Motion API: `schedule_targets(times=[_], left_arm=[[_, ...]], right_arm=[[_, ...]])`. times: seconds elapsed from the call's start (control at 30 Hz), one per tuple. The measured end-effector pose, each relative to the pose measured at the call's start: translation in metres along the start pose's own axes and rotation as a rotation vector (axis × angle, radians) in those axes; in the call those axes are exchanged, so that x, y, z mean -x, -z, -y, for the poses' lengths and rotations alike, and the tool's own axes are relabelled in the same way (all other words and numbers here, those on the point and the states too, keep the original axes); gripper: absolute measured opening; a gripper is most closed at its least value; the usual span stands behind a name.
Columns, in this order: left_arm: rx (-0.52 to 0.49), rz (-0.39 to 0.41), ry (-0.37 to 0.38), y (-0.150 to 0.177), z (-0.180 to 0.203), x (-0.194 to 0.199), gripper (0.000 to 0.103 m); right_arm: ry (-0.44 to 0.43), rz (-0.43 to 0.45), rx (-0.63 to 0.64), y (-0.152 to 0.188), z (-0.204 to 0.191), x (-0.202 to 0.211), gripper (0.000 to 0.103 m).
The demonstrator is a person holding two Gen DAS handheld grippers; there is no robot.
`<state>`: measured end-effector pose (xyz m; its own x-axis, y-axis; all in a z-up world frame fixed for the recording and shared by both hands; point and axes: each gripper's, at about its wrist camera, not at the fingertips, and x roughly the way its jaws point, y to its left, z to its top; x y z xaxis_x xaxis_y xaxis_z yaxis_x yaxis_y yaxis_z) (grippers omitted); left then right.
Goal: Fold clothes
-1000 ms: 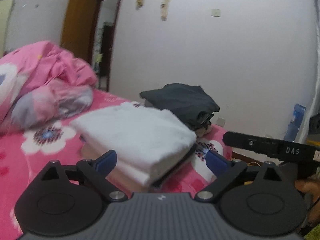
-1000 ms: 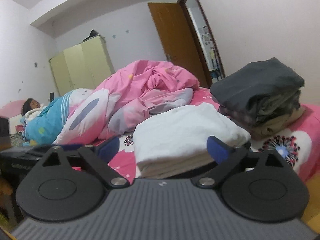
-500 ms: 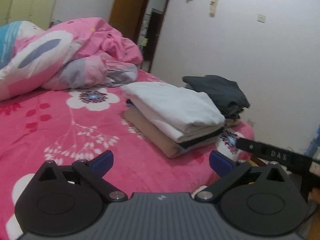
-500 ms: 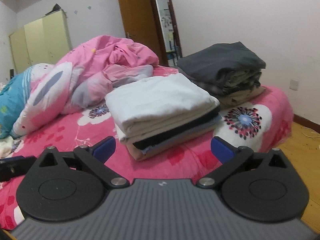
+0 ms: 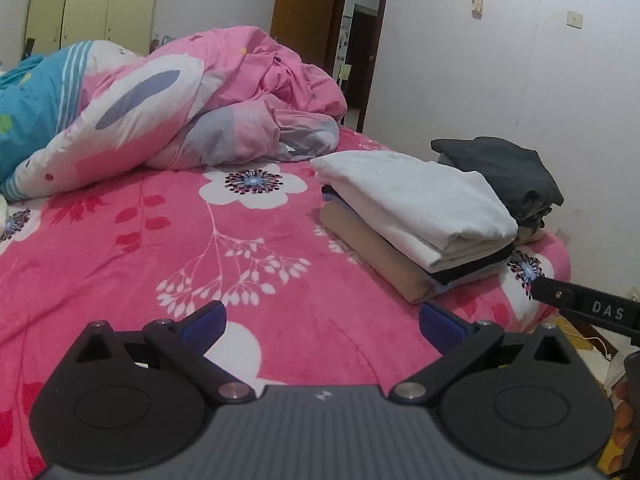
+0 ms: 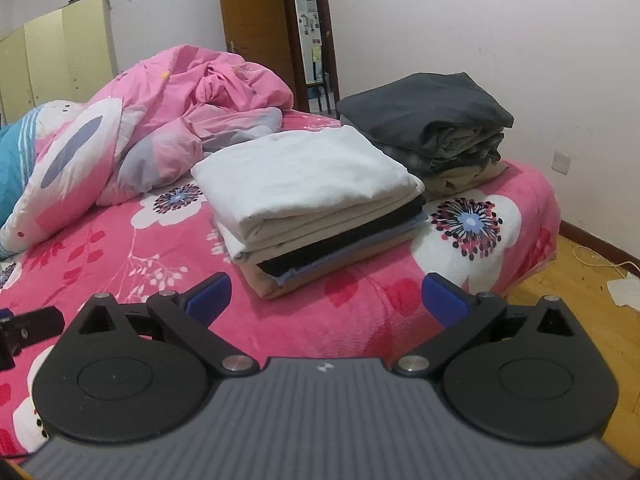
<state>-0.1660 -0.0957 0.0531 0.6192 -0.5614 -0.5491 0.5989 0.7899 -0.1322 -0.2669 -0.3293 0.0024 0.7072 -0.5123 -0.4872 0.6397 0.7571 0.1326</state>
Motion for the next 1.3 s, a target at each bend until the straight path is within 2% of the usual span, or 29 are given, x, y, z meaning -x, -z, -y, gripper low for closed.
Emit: schedule_targets(times=[0.2,0.27,0.37,0.47,0.6,0.77,0.8,0.87,1.0,1.23,1.3], left_arm=[[0.078,0.032,0.04,0.0,-0.01,-0.004,0.103],[0.044,0.033,0.013,-0.003,-0.006,-0.008,0.103],[-0.062,0.018,-0.023,-0.007,0.003,-0.013,0.099],[-0.098,0.02,-0.047,-0.006,0.006,-0.016,0.094],[-0.056,0.017,0.015,-0.004,0.001,-0.018,0.094],[-0.064,-0.098,0.076,0.002,0.0,-0.031,0.096],[-0.057,-0.12,0.074,0.004,0.0,-0.034,0.102],[-0.034,-0.128,0.079,0.006,-0.004,-0.033,0.103],[0.002,-0.128,0.02,0.003,-0.014,-0.033,0.103],[-0.14,-0.088,-0.216,0.005,-0.008,-0.04,0.103],[-0.164,-0.081,-0.248,0.003,-0.008,-0.041,0.103]], right_arm=[[0.007,-0.003,0.03,0.0,-0.013,-0.002,0.102],[0.004,-0.005,0.04,-0.001,-0.016,-0.003,0.102],[-0.001,-0.003,0.042,-0.004,-0.018,-0.004,0.102],[0.001,0.003,0.039,-0.005,-0.019,-0.004,0.102],[-0.008,-0.008,0.022,-0.004,-0.017,-0.006,0.102],[-0.004,-0.003,0.021,-0.002,-0.015,-0.006,0.102],[-0.002,0.0,0.022,-0.002,-0.014,-0.005,0.102],[0.003,0.005,0.02,-0.002,-0.013,-0.006,0.102],[0.004,-0.006,0.007,-0.001,-0.01,-0.009,0.102],[0.0,0.0,0.012,0.001,-0.011,-0.011,0.102],[-0.001,0.005,0.018,0.001,-0.013,-0.011,0.102]])
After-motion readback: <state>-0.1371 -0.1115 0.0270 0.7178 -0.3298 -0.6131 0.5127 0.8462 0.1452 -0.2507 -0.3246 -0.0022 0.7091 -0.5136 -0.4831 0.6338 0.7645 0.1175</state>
